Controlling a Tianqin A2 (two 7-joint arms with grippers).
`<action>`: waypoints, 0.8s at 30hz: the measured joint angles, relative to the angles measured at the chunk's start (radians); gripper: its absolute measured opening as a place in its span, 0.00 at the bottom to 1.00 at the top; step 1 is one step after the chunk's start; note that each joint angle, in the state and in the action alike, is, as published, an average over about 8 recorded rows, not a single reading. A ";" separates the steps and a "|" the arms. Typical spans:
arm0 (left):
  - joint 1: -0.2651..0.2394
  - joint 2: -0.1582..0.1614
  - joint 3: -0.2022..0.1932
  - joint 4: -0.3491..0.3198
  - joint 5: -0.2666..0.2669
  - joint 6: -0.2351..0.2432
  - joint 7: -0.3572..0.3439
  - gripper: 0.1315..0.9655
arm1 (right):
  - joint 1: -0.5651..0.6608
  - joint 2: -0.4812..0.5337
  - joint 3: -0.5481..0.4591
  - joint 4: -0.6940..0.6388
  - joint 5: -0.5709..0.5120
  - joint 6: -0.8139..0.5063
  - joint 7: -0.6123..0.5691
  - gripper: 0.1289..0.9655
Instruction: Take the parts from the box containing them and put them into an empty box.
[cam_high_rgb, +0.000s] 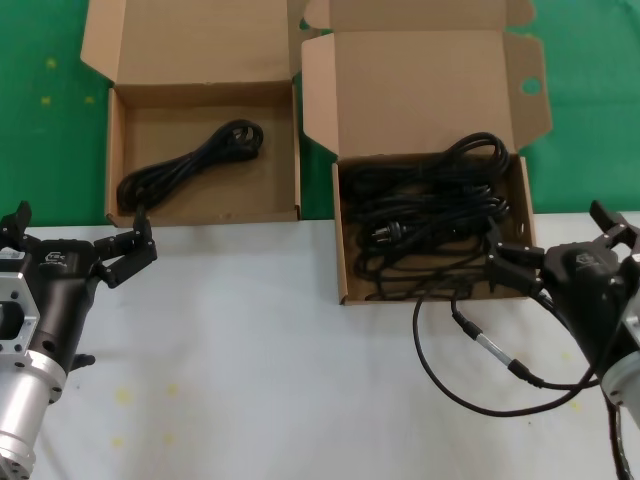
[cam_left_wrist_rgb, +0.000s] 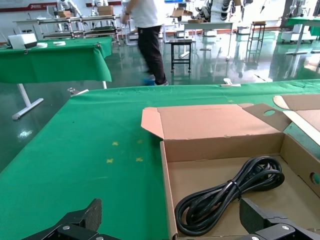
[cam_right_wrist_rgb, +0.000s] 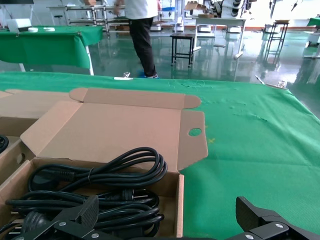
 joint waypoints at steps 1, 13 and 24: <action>0.000 0.000 0.000 0.000 0.000 0.000 0.000 1.00 | 0.000 0.000 0.000 0.000 0.000 0.000 0.000 1.00; 0.000 0.000 0.000 0.000 0.000 0.000 0.000 1.00 | 0.000 0.000 0.000 0.000 0.000 0.000 0.000 1.00; 0.000 0.000 0.000 0.000 0.000 0.000 0.000 1.00 | 0.000 0.000 0.000 0.000 0.000 0.000 0.000 1.00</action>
